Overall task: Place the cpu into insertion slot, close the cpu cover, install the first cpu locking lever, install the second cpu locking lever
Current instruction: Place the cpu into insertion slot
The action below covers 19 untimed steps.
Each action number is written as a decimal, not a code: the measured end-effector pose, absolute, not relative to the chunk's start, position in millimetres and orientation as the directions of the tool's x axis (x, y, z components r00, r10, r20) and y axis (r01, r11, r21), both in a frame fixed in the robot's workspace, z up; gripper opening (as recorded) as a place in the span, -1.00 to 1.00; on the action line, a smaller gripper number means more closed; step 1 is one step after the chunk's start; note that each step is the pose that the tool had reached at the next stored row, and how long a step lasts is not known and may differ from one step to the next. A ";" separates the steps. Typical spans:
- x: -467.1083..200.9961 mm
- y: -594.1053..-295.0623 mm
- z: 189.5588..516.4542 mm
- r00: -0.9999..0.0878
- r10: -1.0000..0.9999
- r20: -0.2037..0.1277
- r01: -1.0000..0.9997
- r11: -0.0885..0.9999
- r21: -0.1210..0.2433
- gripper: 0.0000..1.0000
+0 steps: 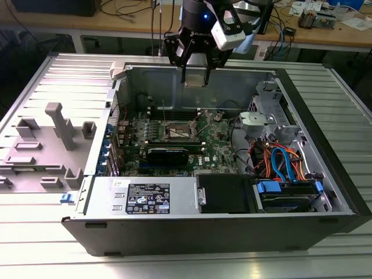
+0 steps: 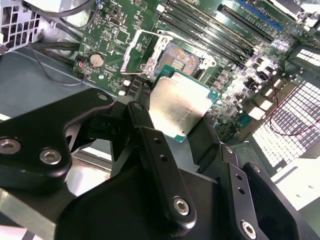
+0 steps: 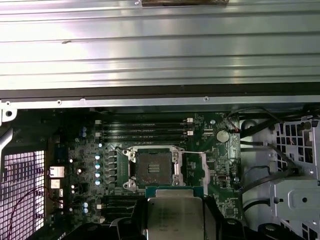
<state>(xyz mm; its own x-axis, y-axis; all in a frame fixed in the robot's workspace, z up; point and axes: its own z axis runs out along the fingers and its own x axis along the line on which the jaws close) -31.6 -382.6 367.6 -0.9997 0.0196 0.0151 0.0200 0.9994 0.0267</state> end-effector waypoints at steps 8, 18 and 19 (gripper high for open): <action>-31.6 -382.5 366.2 -0.993 0.115 0.015 0.116 0.993 0.024 0.09; -31.6 -382.5 364.8 -0.972 0.235 0.015 0.236 0.972 0.024 0.09; -31.6 -382.5 364.5 -0.968 0.249 0.015 0.250 0.968 0.024 0.09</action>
<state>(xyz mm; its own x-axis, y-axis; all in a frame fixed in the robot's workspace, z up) -31.6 -382.5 364.5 -0.9683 0.2492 0.0150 0.2495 0.9681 0.0239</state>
